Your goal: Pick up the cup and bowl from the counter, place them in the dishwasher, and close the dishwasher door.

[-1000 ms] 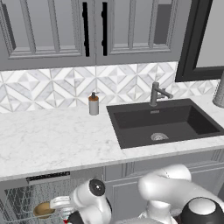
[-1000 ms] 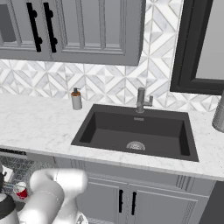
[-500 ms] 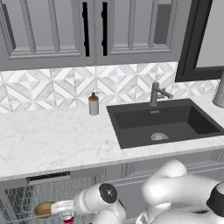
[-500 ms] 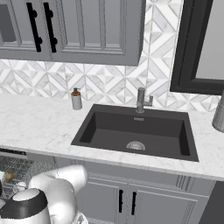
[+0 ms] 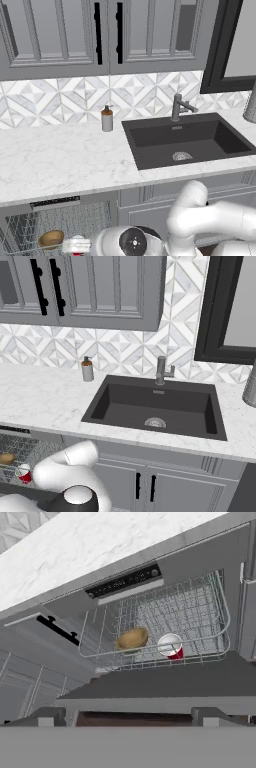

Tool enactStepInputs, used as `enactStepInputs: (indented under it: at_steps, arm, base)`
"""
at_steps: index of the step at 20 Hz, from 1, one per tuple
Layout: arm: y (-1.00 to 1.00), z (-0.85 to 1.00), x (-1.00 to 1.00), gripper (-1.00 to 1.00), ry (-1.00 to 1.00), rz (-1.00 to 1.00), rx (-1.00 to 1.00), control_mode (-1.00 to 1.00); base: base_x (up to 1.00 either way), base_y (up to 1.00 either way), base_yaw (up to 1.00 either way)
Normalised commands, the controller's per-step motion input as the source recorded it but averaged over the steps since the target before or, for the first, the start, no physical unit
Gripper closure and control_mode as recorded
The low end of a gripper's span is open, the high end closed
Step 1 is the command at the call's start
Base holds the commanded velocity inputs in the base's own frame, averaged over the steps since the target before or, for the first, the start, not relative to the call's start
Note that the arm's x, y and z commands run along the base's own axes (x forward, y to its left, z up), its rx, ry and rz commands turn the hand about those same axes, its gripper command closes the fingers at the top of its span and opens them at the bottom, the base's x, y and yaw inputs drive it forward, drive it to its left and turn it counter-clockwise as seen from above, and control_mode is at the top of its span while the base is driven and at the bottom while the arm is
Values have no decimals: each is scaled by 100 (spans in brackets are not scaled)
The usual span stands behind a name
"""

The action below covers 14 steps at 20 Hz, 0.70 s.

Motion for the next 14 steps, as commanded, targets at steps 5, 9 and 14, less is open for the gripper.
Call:
enactStepInputs:
  at_steps: [5,9,14]
  arm:
    - [3,-8,-76,-100,-14,-7,-4,-100]
    - [0,-32,-37,-100,-24,0,-2,-100]
    - [6,-86,0,-100,-16,-2,-12,-100]
  base:
    - [0,0,0]
    - [0,0,0]
    - [0,0,0]
